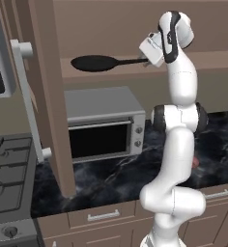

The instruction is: Pick the pan from the cabinet and place it on the stove. Then turn on the stove burner for the pan.

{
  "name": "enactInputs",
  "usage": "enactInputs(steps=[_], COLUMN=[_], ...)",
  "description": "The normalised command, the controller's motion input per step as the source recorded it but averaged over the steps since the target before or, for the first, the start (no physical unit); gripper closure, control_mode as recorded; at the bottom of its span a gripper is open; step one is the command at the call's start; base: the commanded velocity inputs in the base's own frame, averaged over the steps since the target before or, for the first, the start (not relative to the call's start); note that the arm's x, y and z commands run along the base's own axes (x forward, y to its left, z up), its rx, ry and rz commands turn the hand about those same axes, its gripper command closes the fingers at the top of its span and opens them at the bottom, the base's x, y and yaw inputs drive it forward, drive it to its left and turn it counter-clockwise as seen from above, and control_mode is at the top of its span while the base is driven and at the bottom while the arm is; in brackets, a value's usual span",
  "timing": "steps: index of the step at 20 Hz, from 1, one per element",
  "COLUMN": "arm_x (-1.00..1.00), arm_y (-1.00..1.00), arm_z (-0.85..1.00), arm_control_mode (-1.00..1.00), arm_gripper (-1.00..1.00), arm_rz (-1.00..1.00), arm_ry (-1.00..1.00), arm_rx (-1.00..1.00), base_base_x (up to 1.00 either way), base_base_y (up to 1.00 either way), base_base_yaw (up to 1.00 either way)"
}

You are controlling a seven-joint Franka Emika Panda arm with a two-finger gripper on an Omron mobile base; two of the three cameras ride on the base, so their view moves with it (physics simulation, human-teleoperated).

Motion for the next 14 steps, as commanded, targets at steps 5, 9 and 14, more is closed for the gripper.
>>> enactInputs(steps=[5,9,14], arm_x=[0.0,0.0,0.0], arm_y=[0.0,0.0,0.0], arm_z=[-0.23,-0.34,-0.44], arm_control_mode=[-1.0,-1.0,-1.0], arm_gripper=[-1.0,-1.0,1.0], arm_rz=[-0.05,-0.01,0.0], arm_ry=[0.0,0.0,0.03], arm_rx=[0.0,-0.02,-0.03], base_base_x=[0.0,0.0,0.0], base_base_y=[0.0,0.0,0.0], base_base_yaw=[0.0,0.0,0.0])
